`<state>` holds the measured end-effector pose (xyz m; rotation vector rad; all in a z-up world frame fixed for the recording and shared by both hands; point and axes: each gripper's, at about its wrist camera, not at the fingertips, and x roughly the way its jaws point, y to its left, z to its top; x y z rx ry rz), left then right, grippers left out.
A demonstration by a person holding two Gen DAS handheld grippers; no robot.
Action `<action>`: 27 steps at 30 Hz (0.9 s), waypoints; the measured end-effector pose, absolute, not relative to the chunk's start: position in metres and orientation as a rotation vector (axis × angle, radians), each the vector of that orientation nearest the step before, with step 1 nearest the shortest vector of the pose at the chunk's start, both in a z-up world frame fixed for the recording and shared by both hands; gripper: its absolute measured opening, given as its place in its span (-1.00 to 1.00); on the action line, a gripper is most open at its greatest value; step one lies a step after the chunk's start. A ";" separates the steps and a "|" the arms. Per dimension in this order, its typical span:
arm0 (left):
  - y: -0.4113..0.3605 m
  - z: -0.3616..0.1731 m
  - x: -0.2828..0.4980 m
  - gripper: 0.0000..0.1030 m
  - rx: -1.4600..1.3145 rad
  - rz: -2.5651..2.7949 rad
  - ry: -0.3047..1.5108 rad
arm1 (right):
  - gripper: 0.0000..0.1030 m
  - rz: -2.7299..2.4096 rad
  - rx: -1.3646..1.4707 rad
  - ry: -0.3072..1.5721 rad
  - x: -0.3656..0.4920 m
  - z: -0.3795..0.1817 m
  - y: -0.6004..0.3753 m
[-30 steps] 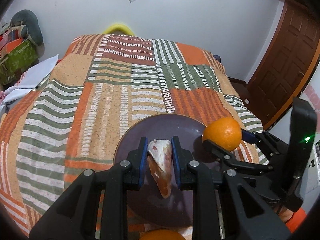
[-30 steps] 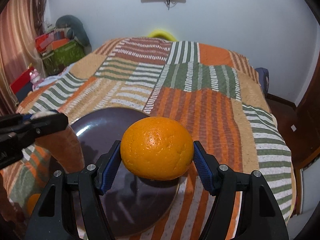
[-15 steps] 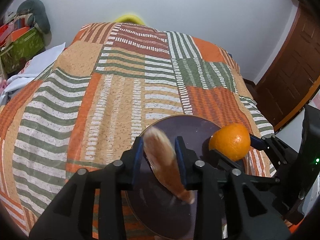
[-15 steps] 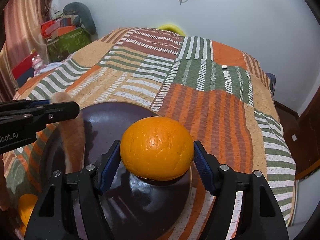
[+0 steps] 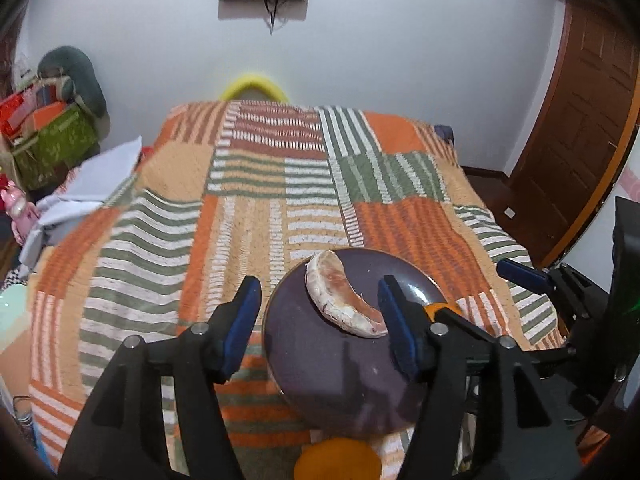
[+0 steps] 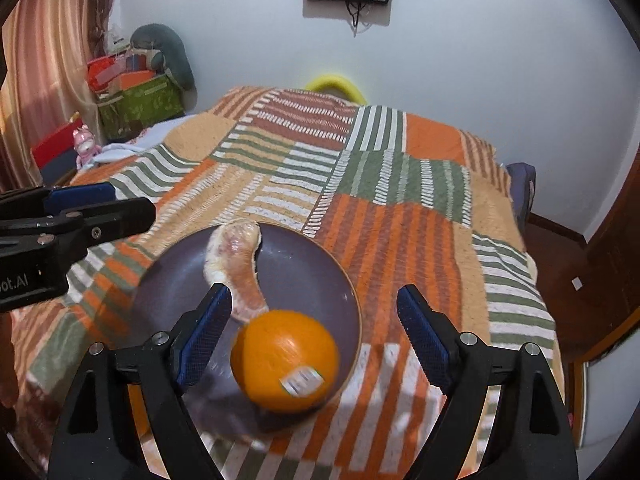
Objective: Organize fruits
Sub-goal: 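Lift both grippers off the plate toward the yellow cylinders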
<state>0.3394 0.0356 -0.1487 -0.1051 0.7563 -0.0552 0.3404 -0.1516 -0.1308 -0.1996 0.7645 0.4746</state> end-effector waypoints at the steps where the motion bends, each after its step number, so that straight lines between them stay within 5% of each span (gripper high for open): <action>1: 0.035 -0.145 0.334 0.18 -0.102 -0.057 0.751 | 0.61 0.473 -0.197 0.758 0.334 -0.126 -0.155; 15: 0.033 -0.094 0.232 0.30 -0.069 -0.050 0.667 | 0.61 0.458 -0.200 0.684 0.258 -0.081 -0.178; 27: 0.011 -0.087 0.153 0.84 0.003 -0.098 0.610 | 0.61 0.460 -0.161 0.753 0.204 -0.094 -0.197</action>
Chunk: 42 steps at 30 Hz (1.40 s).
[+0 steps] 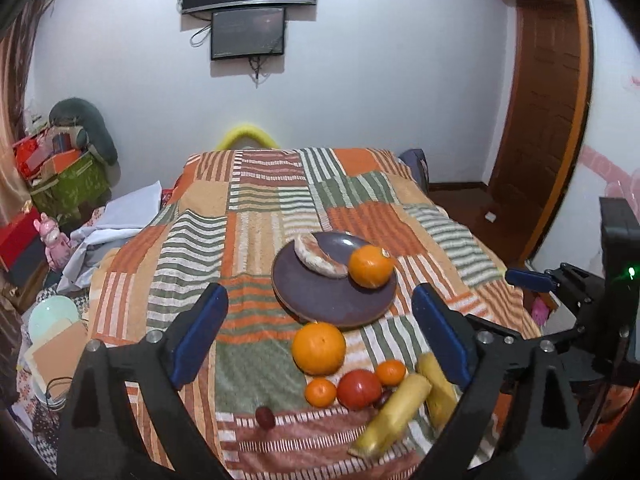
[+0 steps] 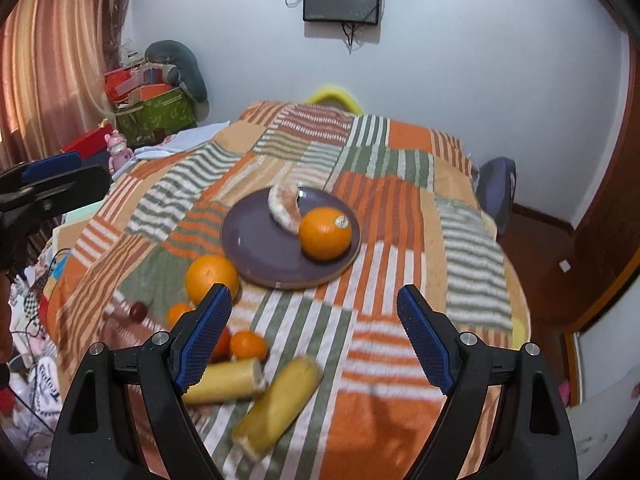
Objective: Organize fruits
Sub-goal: 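Lift both grippers off the plate toward the yellow cylinders, then grasp one yellow cylinder with the left gripper while the right gripper grasps the other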
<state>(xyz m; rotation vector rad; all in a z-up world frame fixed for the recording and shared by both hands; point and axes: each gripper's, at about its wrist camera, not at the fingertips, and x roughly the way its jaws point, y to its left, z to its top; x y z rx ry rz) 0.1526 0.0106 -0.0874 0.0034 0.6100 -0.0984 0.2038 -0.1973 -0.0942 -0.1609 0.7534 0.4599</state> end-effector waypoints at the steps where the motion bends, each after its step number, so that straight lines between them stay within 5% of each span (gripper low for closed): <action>1: 0.007 -0.091 0.149 0.84 0.014 -0.106 0.618 | 0.61 0.459 -0.155 0.767 0.201 -0.098 -0.198; 9: -0.014 -0.133 0.142 0.83 0.027 -0.188 0.741 | 0.61 0.437 -0.099 0.847 0.193 -0.123 -0.214; 19: -0.043 -0.197 0.154 0.21 0.039 -0.281 0.940 | 0.53 0.445 -0.118 0.908 0.189 -0.150 -0.214; 30: -0.063 -0.238 0.168 0.09 0.067 -0.329 1.050 | 0.46 0.461 -0.081 0.952 0.195 -0.163 -0.220; 42: -0.048 -0.221 0.166 -0.24 0.008 -0.306 0.966 | 0.46 0.457 -0.068 0.976 0.199 -0.167 -0.220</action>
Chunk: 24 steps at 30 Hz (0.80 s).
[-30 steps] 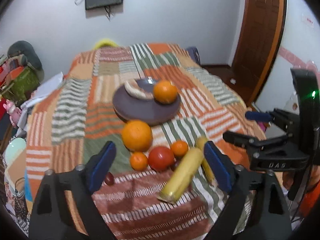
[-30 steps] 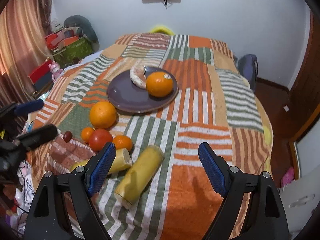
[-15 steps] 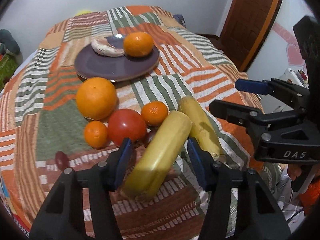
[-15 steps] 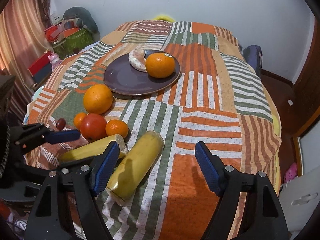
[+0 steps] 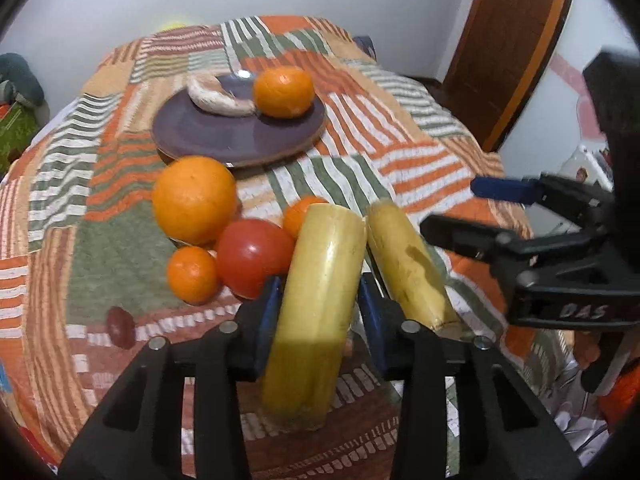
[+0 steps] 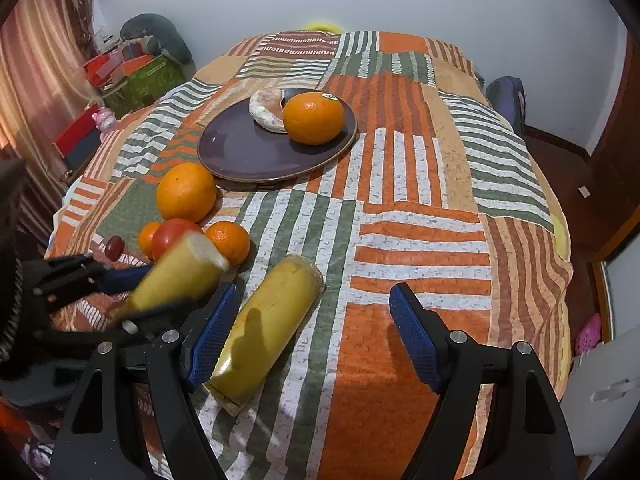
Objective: Organize fruits
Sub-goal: 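Grasp one yellow cylinder with the left gripper while the right gripper grasps the other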
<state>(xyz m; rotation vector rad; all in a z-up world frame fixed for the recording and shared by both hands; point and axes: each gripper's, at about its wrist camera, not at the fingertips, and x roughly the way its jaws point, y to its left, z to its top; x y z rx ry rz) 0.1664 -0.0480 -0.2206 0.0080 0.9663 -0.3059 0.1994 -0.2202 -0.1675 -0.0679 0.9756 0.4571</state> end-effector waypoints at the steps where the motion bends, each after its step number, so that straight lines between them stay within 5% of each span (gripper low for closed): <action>1: -0.044 -0.217 0.166 -0.25 -0.005 -0.304 0.956 | 0.46 0.460 -0.070 0.977 0.199 -0.168 -0.219; 8: -0.024 -0.191 0.161 -0.28 -0.053 -0.292 0.888 | 0.44 0.497 -0.070 1.024 0.204 -0.184 -0.200; 11: -0.022 -0.192 0.161 -0.28 -0.053 -0.286 0.887 | 0.19 0.515 -0.084 1.078 0.205 -0.200 -0.188; 18: -0.020 -0.198 0.163 -0.28 -0.070 -0.279 0.898 | 0.08 0.505 -0.078 1.094 0.207 -0.210 -0.183; 24: -0.021 -0.193 0.164 -0.29 -0.057 -0.280 0.888 | -0.31 0.474 -0.036 1.041 0.211 -0.203 -0.196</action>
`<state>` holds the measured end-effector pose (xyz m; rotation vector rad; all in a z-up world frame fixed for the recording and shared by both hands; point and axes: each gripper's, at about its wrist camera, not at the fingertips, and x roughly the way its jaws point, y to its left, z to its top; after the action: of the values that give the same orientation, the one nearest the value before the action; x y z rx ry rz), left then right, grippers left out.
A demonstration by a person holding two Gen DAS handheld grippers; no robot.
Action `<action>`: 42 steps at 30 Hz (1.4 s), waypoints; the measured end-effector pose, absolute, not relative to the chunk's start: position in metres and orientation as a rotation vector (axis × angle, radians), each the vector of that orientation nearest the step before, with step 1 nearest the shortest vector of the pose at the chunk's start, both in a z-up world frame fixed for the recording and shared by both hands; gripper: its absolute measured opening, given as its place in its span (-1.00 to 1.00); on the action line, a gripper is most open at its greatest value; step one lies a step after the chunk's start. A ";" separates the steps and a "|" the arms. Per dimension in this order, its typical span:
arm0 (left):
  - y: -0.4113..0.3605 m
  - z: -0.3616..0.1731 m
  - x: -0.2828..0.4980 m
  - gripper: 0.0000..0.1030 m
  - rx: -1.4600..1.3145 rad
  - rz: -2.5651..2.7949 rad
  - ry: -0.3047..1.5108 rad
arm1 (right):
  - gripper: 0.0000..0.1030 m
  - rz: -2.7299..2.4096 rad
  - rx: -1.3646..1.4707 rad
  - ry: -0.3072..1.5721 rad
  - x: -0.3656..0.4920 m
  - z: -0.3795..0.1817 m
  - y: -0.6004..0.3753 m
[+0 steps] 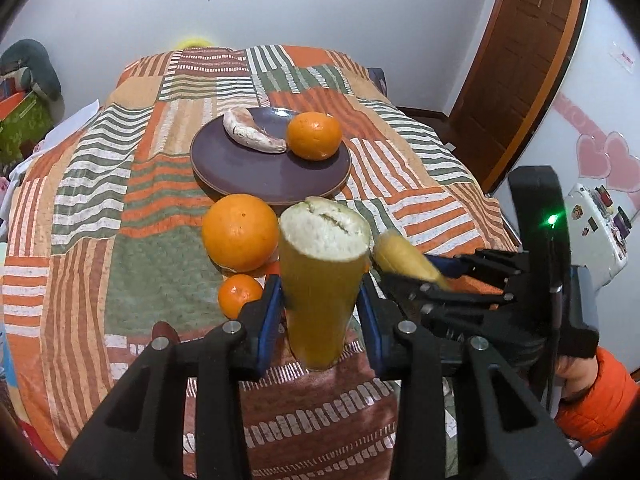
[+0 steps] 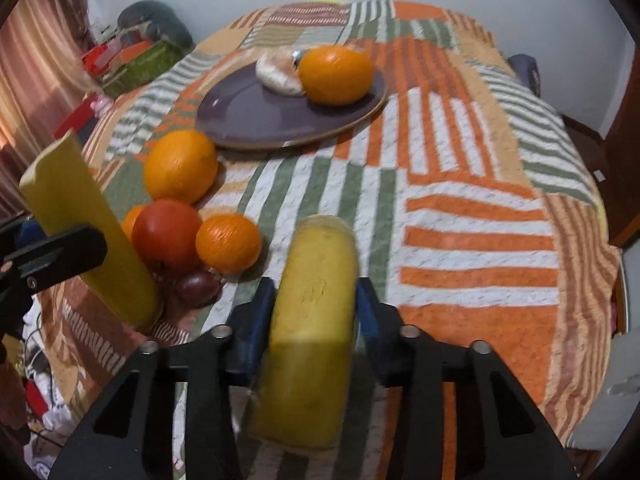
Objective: Organize fruits
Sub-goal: 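Grasp one yellow cylinder with the left gripper while the right gripper grasps the other, then carry both yellow cylinders onto the purple plate and open both grippers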
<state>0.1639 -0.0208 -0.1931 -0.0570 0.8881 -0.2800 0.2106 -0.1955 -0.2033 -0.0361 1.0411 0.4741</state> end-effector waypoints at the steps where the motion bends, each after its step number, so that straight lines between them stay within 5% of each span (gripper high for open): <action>1: -0.021 -0.193 0.164 -0.29 -0.056 -0.282 0.888 | -0.32 0.470 -0.027 1.032 0.211 -0.201 -0.198; 26: 0.009 -0.123 0.201 -0.29 -0.100 -0.216 0.726 | -0.35 0.480 -0.046 0.763 0.243 -0.117 -0.196; 42: 0.016 -0.128 0.247 -0.29 -0.102 -0.198 0.731 | -0.35 0.532 -0.067 0.714 0.276 -0.106 -0.169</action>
<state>0.2473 0.0158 -0.1278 -0.1017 0.7310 -0.1982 0.2756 -0.1690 -0.1057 -0.0670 0.7136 0.5318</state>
